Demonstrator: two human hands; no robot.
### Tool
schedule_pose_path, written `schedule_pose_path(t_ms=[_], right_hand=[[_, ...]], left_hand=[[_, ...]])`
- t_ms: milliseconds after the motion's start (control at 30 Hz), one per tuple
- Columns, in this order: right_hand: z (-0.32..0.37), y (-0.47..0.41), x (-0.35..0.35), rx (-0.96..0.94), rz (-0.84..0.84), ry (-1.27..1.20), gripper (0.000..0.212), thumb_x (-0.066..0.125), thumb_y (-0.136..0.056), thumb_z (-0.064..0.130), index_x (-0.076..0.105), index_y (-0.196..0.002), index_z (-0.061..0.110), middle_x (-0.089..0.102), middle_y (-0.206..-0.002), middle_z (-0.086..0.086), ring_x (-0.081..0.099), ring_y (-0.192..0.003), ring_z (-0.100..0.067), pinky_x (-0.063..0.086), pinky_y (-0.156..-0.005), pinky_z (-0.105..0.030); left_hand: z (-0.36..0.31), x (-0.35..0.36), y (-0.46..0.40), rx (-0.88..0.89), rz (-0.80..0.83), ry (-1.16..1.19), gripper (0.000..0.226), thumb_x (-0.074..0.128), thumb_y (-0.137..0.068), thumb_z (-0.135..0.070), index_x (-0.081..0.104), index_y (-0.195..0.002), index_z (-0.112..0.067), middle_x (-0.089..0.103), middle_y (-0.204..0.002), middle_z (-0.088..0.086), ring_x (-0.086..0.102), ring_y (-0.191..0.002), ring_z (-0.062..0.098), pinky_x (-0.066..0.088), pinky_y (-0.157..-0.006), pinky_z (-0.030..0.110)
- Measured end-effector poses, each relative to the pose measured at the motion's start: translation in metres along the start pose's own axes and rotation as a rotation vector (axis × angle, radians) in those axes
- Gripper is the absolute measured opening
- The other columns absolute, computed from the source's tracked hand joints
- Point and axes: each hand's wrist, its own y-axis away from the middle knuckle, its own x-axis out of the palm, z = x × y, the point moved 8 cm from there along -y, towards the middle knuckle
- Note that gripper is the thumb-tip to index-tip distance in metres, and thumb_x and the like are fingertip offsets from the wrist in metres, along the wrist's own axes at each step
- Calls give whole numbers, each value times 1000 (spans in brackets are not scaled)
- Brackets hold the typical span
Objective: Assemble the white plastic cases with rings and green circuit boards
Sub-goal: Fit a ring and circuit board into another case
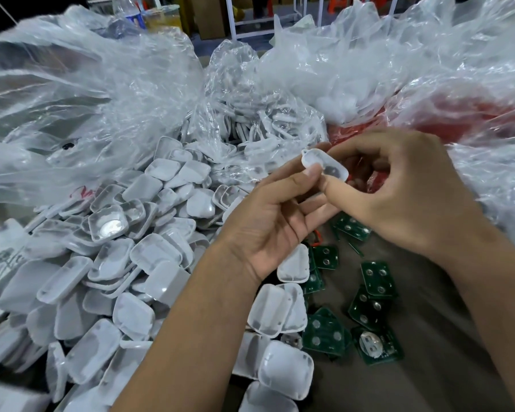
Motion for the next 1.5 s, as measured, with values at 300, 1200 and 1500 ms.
schedule_pose_path(t_ms=[300, 1200, 1500], right_hand=[[-19, -8, -12, 6, -20, 38, 17, 72, -92, 37, 80, -90, 22, 69, -77, 20, 66, -70, 3, 46, -64, -7], [-36, -1, 16, 45, 380, 435, 21, 74, -89, 20, 69, -73, 32, 57, -75, 19, 55, -71, 0, 43, -66, -27], [-44, -10, -33, 200, -188, 210, 6, 70, -96, 14, 76, -95, 16, 63, -78, 6, 55, -67, 3, 36, -65, 0]], left_hand=[[-11, -2, -1, 74, -40, 239, 24, 68, -83, -5, 69, -107, 0, 63, -128, 28, 73, -102, 38, 64, -82, 35], [-22, -14, 1, 163, -76, -88, 41, 72, -75, 0, 66, -116, -4, 76, -111, 19, 76, -99, 31, 63, -80, 30], [-11, -13, 1, 146, -109, -944, 39, 91, -69, -3, 73, -103, -10, 78, -106, 8, 74, -103, 31, 57, -96, 57]])
